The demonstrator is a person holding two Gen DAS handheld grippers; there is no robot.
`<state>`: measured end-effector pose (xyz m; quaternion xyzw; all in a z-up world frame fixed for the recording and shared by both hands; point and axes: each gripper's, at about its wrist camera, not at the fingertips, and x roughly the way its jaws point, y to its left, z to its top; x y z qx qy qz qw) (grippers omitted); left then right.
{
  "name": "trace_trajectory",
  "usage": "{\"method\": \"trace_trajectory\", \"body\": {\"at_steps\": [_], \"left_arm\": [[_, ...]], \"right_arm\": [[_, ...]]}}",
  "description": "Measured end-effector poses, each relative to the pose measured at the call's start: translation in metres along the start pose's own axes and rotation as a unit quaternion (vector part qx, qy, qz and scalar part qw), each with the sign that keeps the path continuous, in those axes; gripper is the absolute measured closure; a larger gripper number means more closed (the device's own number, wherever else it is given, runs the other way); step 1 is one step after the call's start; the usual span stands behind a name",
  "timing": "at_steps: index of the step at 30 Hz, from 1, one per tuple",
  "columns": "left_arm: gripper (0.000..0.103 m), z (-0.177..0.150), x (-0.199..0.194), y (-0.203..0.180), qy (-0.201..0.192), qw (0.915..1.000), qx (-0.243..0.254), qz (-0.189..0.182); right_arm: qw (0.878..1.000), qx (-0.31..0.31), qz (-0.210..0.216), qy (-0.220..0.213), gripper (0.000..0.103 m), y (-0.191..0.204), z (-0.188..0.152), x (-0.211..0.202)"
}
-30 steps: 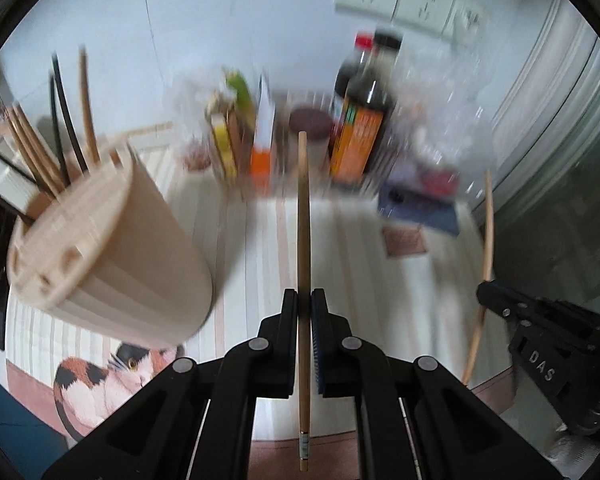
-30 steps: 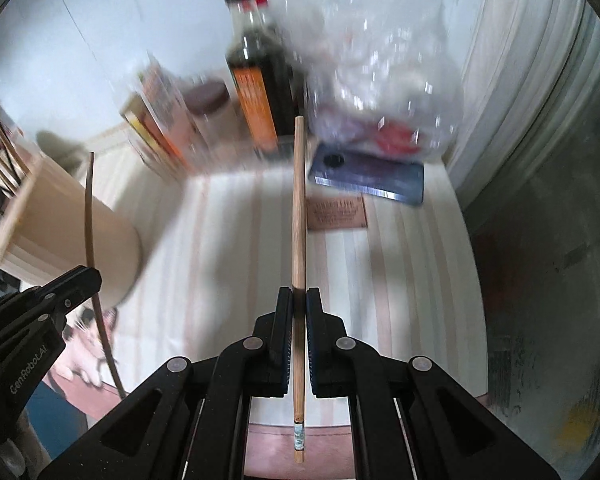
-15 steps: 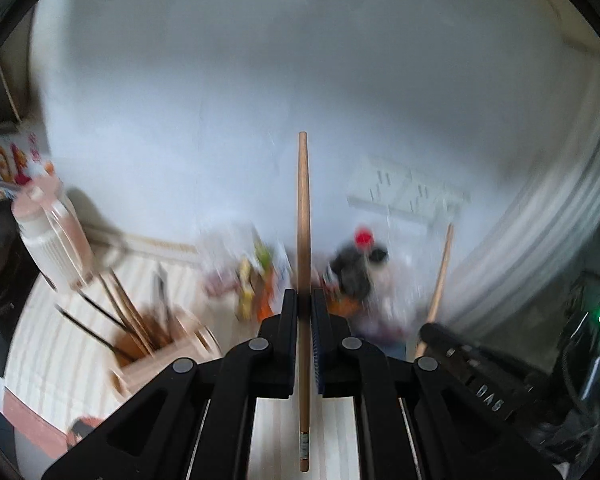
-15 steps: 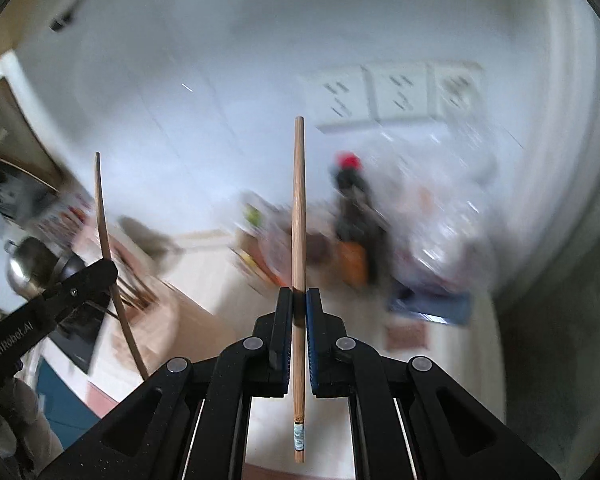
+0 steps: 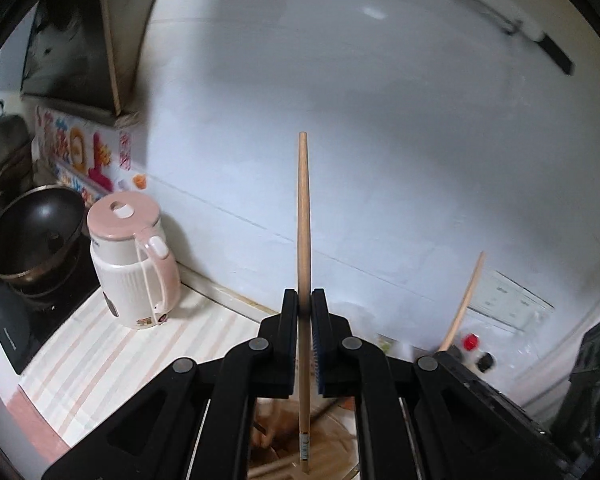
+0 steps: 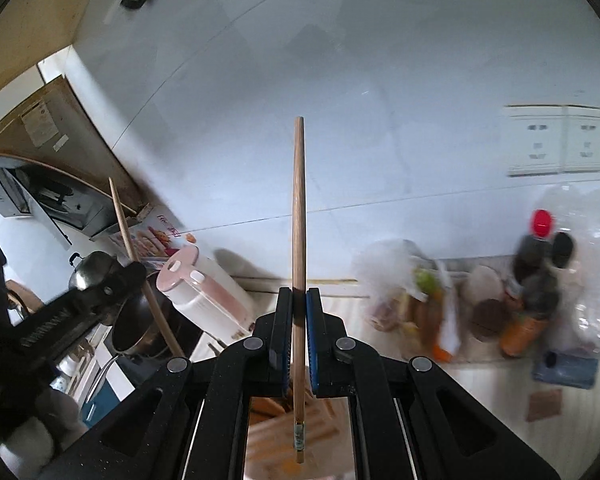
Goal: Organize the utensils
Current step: 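Lift both light chopsticks upright and carry them over the beige holder, then lower both light chopsticks into the beige holder and open both tools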
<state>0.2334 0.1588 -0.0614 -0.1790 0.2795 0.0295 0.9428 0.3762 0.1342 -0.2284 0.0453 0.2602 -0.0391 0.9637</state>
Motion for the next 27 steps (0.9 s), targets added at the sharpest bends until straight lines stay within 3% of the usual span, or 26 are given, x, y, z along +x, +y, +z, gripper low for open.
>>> {"method": "trace_trajectory", "body": {"at_steps": [10,17,21,22,24,25,26,27], "left_arm": [[0.099,-0.031,0.038,0.019,-0.008,0.9993,0.010,0.035],[0.097,-0.044,0.040,0.022,0.023,0.9980,0.012,0.058],[0.092,-0.040,0.029,0.015,0.050,0.9955,0.031,0.075],[0.088,-0.039,0.021,0.013,0.045,0.9952,0.035,0.079],[0.063,-0.036,0.004,0.010,0.034,0.9945,0.039,0.091],[0.036,-0.035,-0.003,0.011,0.028,0.9941,0.036,0.098],[0.016,-0.035,-0.012,0.012,0.022,0.9938,0.031,0.105],[0.013,-0.036,-0.021,0.013,0.016,0.9935,0.029,0.109]], "right_arm": [[0.999,-0.017,0.013,-0.039,0.096,0.011,-0.015,0.061],[0.997,-0.052,0.011,-0.053,0.096,0.014,-0.030,0.071],[0.997,-0.078,0.008,-0.028,0.095,0.014,-0.037,0.071],[0.997,-0.079,0.004,-0.025,0.093,0.013,-0.037,0.069],[0.997,-0.074,-0.002,-0.019,0.065,0.009,-0.038,0.061],[0.997,-0.069,-0.001,-0.018,0.059,0.007,-0.037,0.056],[0.998,-0.065,-0.002,-0.018,0.054,0.005,-0.038,0.049],[0.998,-0.066,-0.009,-0.018,0.054,0.004,-0.037,0.044]]}}
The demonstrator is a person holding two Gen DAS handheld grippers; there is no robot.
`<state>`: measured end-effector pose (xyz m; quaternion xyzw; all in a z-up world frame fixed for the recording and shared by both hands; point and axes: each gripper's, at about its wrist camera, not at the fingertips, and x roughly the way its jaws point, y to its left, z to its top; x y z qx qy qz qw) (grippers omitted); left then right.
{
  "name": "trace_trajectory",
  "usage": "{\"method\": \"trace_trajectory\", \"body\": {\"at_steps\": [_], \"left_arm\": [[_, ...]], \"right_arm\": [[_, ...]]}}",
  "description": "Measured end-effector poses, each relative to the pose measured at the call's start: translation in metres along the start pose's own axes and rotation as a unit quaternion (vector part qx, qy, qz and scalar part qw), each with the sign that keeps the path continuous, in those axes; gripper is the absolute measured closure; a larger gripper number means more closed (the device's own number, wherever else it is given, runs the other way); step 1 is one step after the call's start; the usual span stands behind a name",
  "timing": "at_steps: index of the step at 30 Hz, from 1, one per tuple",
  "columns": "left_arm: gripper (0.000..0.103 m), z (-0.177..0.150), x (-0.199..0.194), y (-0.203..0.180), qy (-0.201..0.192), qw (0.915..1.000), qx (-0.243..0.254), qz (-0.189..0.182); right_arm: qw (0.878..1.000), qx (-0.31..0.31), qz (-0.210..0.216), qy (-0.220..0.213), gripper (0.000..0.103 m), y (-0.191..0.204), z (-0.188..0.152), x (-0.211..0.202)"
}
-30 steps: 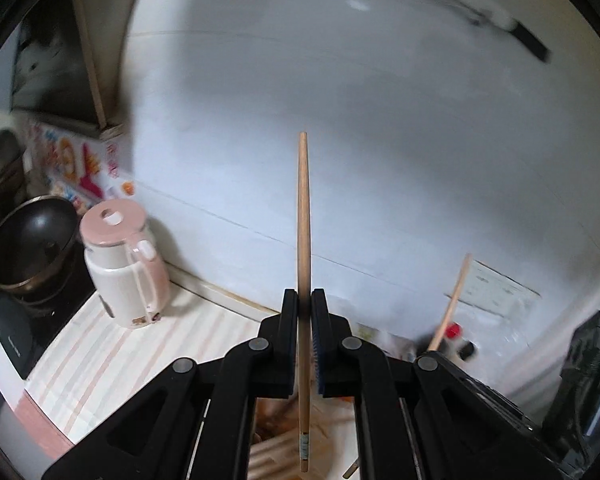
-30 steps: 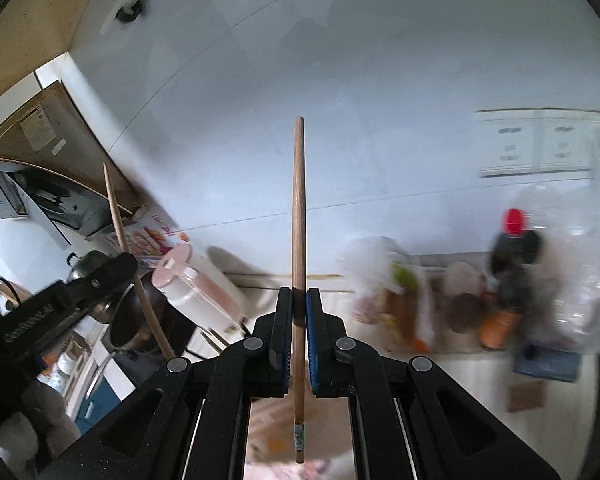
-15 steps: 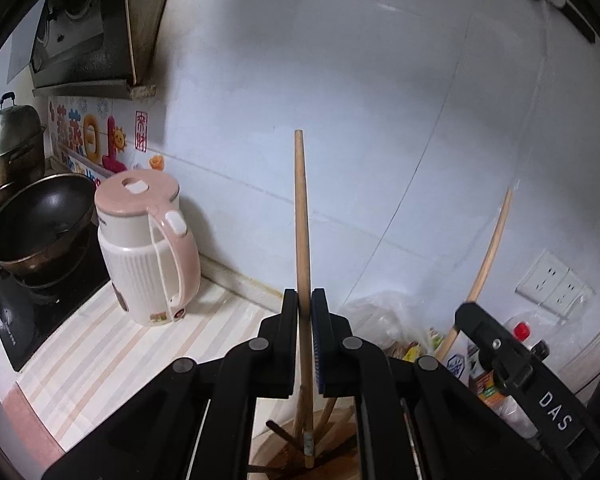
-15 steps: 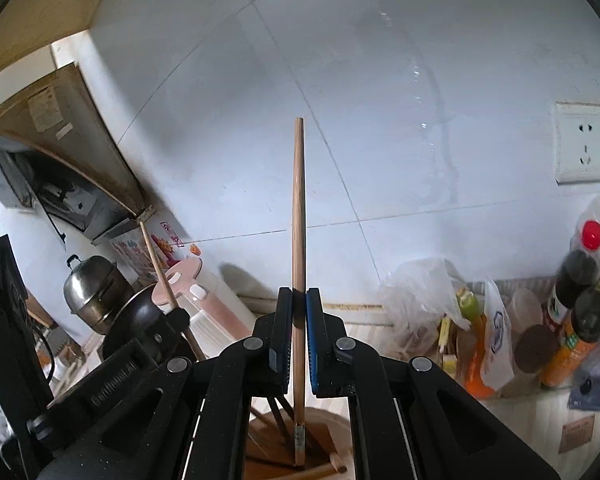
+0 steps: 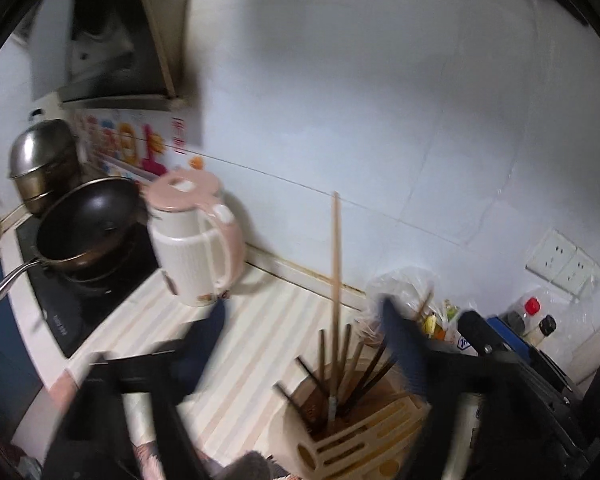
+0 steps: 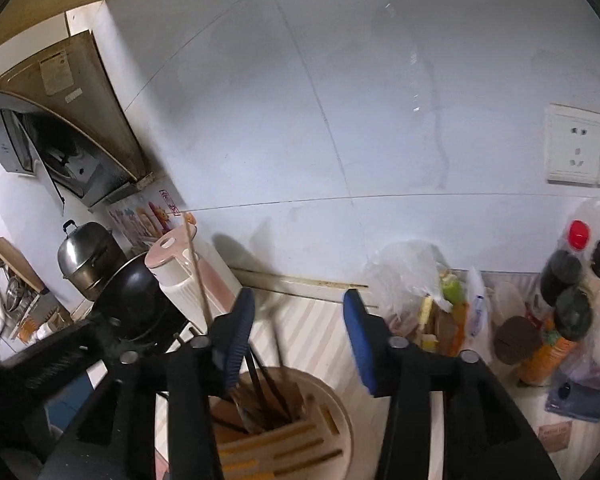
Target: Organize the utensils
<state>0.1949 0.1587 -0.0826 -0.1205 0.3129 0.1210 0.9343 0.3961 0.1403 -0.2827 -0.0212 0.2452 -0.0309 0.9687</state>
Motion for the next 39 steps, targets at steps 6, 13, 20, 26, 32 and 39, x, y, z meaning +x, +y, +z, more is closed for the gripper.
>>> {"method": "trace_trajectory", "body": {"at_steps": [6,13,20,26,32,39], "left_arm": [[0.000,-0.029,-0.016,0.012,0.015,0.9982,0.024,0.053],[0.000,-0.049,-0.004,0.011,0.068,0.9944,0.020,0.078],[0.000,-0.020,0.027,0.018,0.160,0.9838,-0.010,0.080],[0.000,0.007,0.069,0.039,0.198,0.9717,-0.024,0.126],[0.000,-0.002,0.103,0.067,0.237,0.9565,-0.048,0.164],[0.000,-0.011,0.108,0.085,0.244,0.9527,-0.071,0.166]], "right_arm": [[0.999,-0.013,-0.030,0.022,0.044,-0.004,-0.012,-0.034],[0.997,-0.013,-0.045,0.065,0.026,-0.010,-0.032,-0.043],[0.993,0.015,-0.009,0.118,0.026,-0.013,-0.012,-0.028],[0.977,0.016,0.083,0.194,0.039,0.016,0.039,0.023],[0.961,-0.031,0.096,0.257,0.059,0.061,0.063,0.103],[0.960,-0.048,0.085,0.264,0.096,0.074,0.059,0.142]]}}
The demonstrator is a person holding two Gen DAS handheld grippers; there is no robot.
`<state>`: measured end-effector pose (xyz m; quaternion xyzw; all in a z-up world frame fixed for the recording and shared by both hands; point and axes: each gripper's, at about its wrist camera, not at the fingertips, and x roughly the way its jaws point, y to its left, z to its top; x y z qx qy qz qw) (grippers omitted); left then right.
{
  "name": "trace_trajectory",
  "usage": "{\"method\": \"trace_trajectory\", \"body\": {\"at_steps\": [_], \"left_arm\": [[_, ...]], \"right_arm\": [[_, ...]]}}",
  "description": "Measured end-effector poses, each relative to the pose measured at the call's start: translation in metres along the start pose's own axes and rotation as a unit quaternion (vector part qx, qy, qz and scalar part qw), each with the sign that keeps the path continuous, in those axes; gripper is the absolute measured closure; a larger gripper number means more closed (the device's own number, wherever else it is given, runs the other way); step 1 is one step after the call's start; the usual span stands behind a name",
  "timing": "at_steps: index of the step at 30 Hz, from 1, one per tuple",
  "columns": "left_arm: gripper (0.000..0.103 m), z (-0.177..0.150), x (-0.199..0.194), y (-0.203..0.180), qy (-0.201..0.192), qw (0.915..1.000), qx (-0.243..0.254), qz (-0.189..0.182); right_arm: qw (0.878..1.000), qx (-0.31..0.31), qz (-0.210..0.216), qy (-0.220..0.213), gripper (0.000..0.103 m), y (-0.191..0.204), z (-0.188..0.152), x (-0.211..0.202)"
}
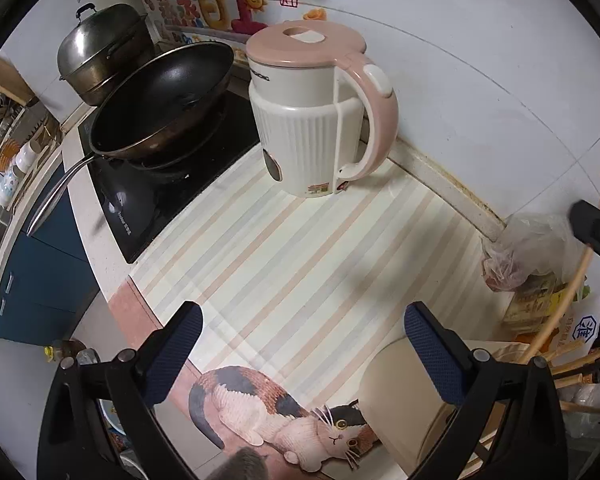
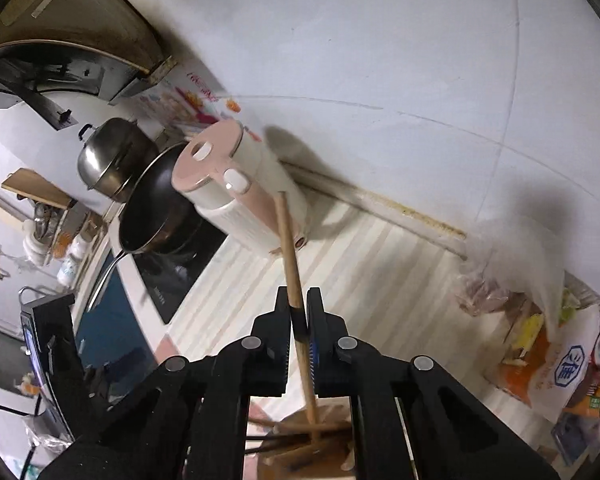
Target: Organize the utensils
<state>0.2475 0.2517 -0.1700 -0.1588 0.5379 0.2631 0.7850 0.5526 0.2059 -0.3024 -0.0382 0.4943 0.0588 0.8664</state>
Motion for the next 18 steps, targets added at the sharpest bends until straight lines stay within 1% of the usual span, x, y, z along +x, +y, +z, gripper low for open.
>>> {"method": "trace_trajectory", "body": {"at_steps": [4,6,8,9,10,12,13,14,16,17,18], "left_arm": [[0.000,-0.008,-0.009,0.003,-0.013,0.9998,-0.004,-0.016],[0.000,-0.014,-0.017,0.006,-0.026,0.9995,-0.004,-0.019],[0.000,-0.021,-0.028,0.010,-0.047,0.9987,-0.007,-0.017],[0.000,-0.025,-0.034,0.012,-0.058,0.9981,-0.008,-0.017],[0.000,-0.029,-0.040,0.014,-0.069,0.9973,-0.009,-0.021],[0.000,-0.036,-0.050,0.016,-0.086,0.9961,-0.010,-0.020],[0.000,-0.042,-0.056,0.018,-0.099,0.9948,-0.010,-0.023],[0.000,-0.046,-0.061,0.019,-0.110,0.9936,-0.009,-0.024],[0.000,-0.059,-0.072,0.019,-0.130,0.9913,0.000,-0.021],[0.000,-0.068,-0.077,0.019,-0.142,0.9895,0.009,-0.025],[0.000,-0.073,-0.080,0.018,-0.149,0.9883,0.015,-0.025]], "right_arm": [[0.999,-0.024,-0.009,-0.042,0.096,0.001,-0.017,-0.020],[0.998,-0.039,-0.010,-0.052,0.096,0.003,-0.027,-0.030],[0.997,-0.055,-0.012,-0.053,0.096,0.005,-0.039,-0.037],[0.997,-0.057,-0.015,-0.057,0.093,0.005,-0.046,-0.043],[0.996,-0.055,-0.016,-0.062,0.087,0.004,-0.050,-0.049],[0.995,-0.048,-0.010,-0.084,0.049,0.003,-0.061,-0.068],[0.994,-0.043,-0.008,-0.098,0.042,0.003,-0.068,-0.077],[0.993,-0.041,-0.015,-0.113,0.039,0.002,-0.075,-0.088],[0.989,-0.043,-0.050,-0.132,0.036,0.003,-0.093,-0.105],[0.987,-0.045,-0.070,-0.139,0.027,0.003,-0.103,-0.111],[0.984,-0.045,-0.100,-0.142,0.015,0.003,-0.115,-0.115]]}}
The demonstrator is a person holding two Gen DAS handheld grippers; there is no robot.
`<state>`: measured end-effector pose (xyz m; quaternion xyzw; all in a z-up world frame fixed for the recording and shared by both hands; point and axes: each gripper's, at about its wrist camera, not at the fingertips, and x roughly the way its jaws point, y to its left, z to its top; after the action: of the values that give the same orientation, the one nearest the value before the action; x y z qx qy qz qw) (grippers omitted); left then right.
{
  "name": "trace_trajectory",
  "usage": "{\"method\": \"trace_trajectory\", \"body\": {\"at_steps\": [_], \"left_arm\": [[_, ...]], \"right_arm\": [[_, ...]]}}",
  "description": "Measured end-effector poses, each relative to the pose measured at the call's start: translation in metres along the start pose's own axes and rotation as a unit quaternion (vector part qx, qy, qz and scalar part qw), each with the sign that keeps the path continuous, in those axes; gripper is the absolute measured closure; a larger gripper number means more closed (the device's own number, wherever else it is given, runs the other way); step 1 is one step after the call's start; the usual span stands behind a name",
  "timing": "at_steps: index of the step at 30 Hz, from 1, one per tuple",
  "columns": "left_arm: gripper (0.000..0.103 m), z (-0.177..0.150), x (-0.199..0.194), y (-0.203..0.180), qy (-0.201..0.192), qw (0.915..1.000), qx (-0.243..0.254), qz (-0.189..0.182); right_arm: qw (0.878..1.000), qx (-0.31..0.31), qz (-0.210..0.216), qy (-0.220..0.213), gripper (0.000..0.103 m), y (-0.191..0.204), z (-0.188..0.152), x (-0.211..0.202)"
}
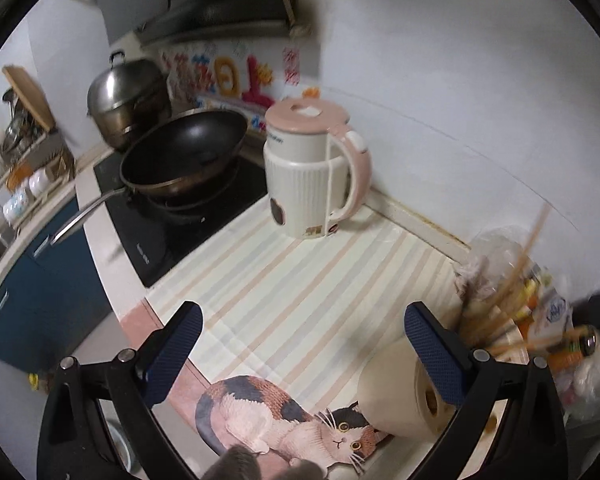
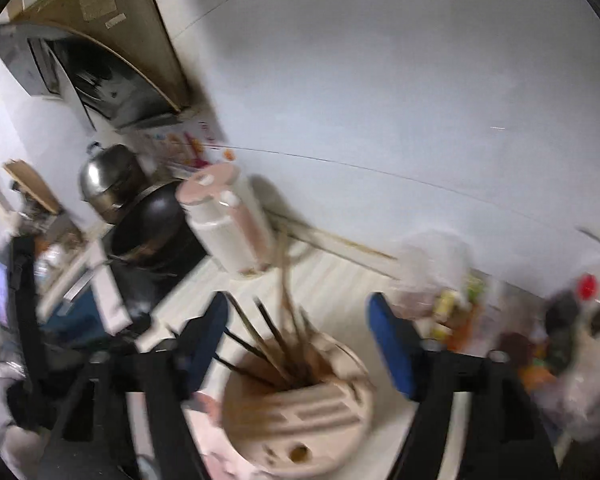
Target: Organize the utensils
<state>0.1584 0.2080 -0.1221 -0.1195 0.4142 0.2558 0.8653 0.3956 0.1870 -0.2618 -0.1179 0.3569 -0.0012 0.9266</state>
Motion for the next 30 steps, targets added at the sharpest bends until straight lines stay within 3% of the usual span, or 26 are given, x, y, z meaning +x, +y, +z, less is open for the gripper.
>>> {"method": "trace_trajectory", "body": {"at_steps": [2,8,14,24,30], "left_arm": [[0.000,-0.014,-0.012,-0.002,-0.014,0.9997,0.019,-0.009],[0.000,-0.049,-0.049,0.000,-0.038,0.9955,0.074,-0.045],[0.000,-0.079,-0.107,0.027,-0.069,0.9864,0.118,-0.091],[0.000,-0.118,-0.202,0.084,-0.110,0.9718,0.163,-0.131],[0.000,-0.132,-0.238,0.104,-0.125,0.9677,0.166,-0.142]], "right_arm": [[0.999,-0.008,-0.050,0.000,0.004,-0.001,-0.022,-0.010],[0.992,0.017,-0.124,0.004,0.002,-0.003,-0.071,-0.031],[0.982,0.048,-0.177,-0.054,0.002,0.031,-0.117,-0.108],[0.957,0.070,-0.245,-0.136,0.000,0.129,-0.189,-0.247],[0.951,0.081,-0.253,-0.157,0.000,0.165,-0.218,-0.301]]}}
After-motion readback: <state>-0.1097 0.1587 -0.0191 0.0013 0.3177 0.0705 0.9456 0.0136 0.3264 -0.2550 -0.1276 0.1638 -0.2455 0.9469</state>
